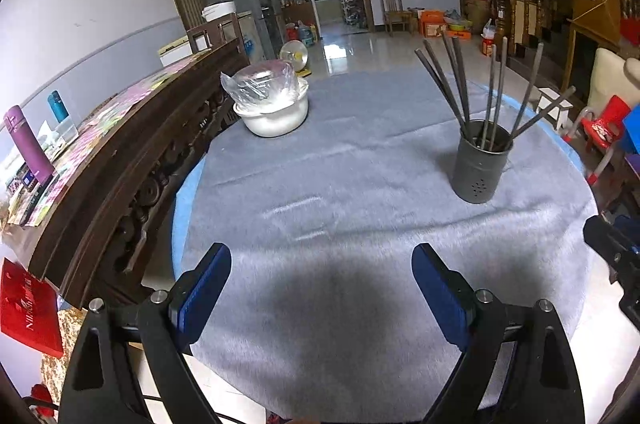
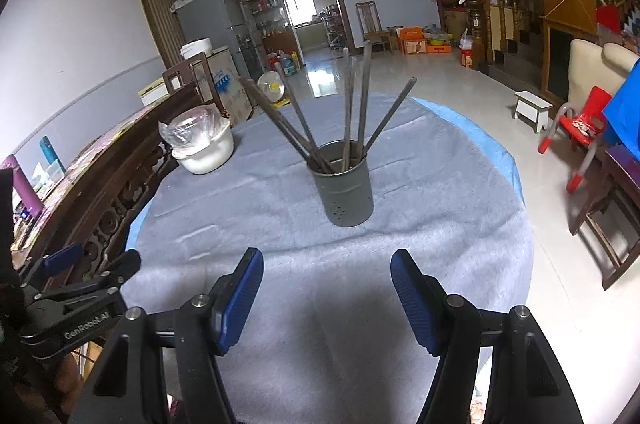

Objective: Organize utensils

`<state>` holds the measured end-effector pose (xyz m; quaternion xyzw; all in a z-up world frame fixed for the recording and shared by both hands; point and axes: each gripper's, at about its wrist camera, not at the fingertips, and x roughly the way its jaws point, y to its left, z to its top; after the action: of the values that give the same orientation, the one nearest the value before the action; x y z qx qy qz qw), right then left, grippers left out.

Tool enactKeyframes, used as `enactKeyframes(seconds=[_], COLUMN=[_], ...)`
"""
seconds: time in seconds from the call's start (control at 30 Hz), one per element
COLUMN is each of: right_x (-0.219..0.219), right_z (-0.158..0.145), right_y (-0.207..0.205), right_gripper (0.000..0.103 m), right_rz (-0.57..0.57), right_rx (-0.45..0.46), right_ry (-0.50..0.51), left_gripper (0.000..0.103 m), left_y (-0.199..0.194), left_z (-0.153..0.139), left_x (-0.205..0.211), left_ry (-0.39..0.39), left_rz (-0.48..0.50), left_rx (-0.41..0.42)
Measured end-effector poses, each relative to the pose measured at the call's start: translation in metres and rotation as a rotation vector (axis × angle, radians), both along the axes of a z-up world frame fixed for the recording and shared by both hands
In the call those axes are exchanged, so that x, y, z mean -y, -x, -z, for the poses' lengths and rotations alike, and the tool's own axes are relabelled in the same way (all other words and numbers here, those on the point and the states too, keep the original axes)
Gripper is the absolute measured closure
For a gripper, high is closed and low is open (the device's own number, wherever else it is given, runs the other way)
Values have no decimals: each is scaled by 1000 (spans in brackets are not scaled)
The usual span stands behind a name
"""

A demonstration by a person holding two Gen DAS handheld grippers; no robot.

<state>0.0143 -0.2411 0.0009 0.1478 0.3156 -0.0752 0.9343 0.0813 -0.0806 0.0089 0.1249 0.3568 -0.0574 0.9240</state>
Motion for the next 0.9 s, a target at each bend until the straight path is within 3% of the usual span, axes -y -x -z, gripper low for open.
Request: enactKeyframes(seconds=[0.43, 0.9], right_x=[-14, -13], right_z=[-6, -6], right_y=[21, 17], right_gripper=[32, 32], right_rz=[-22, -18], right_rx=[16, 13], right_ry=[-1, -6], left_gripper=[11, 11], left_y=[21, 18], left_z=[-7, -5], left_x=[-4, -7], left_ry=[7, 17], left_rz=[-2, -8], left_rx=[26, 11])
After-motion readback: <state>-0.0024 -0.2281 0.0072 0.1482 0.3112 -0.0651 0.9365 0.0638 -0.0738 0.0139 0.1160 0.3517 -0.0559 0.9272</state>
